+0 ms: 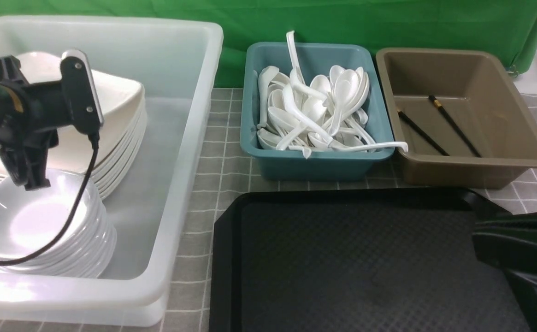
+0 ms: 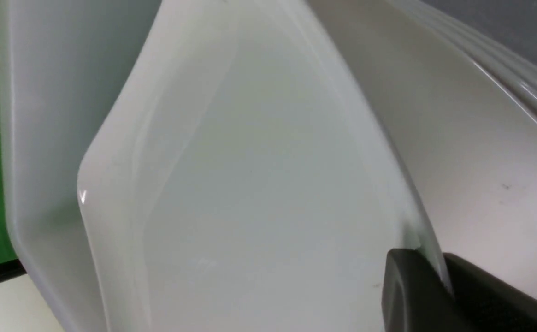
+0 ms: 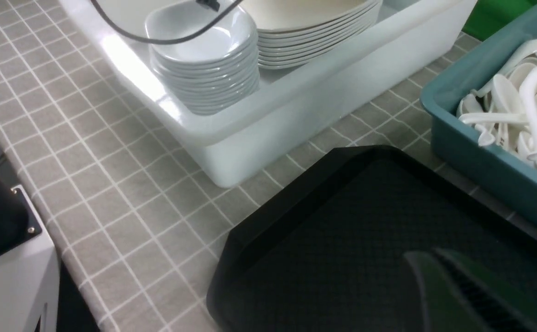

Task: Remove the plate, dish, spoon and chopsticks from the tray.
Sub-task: Use the left arm to put the plate into the large storage box on the left

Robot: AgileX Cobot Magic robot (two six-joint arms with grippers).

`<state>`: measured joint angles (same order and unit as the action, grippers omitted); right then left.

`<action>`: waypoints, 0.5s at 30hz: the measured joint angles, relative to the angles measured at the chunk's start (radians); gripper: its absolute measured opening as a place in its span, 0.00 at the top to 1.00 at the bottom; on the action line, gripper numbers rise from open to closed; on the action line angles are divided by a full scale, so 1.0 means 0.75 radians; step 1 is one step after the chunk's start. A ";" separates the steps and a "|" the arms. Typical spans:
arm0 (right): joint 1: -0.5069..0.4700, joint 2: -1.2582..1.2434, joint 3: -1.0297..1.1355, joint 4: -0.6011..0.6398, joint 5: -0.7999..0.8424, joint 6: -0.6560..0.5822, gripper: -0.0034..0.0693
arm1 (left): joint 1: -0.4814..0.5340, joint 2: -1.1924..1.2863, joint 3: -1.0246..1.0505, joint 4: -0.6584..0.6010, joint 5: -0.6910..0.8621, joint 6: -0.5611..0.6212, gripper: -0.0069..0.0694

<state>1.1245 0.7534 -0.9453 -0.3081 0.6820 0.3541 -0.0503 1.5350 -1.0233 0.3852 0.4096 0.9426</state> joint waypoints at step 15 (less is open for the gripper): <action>0.000 0.003 0.000 0.000 0.001 0.000 0.90 | 0.000 -0.063 0.000 -0.078 0.041 0.001 0.38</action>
<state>1.1245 0.7555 -0.9453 -0.3081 0.6825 0.3541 -0.0503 1.4879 -1.0233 0.3264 0.4405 0.9436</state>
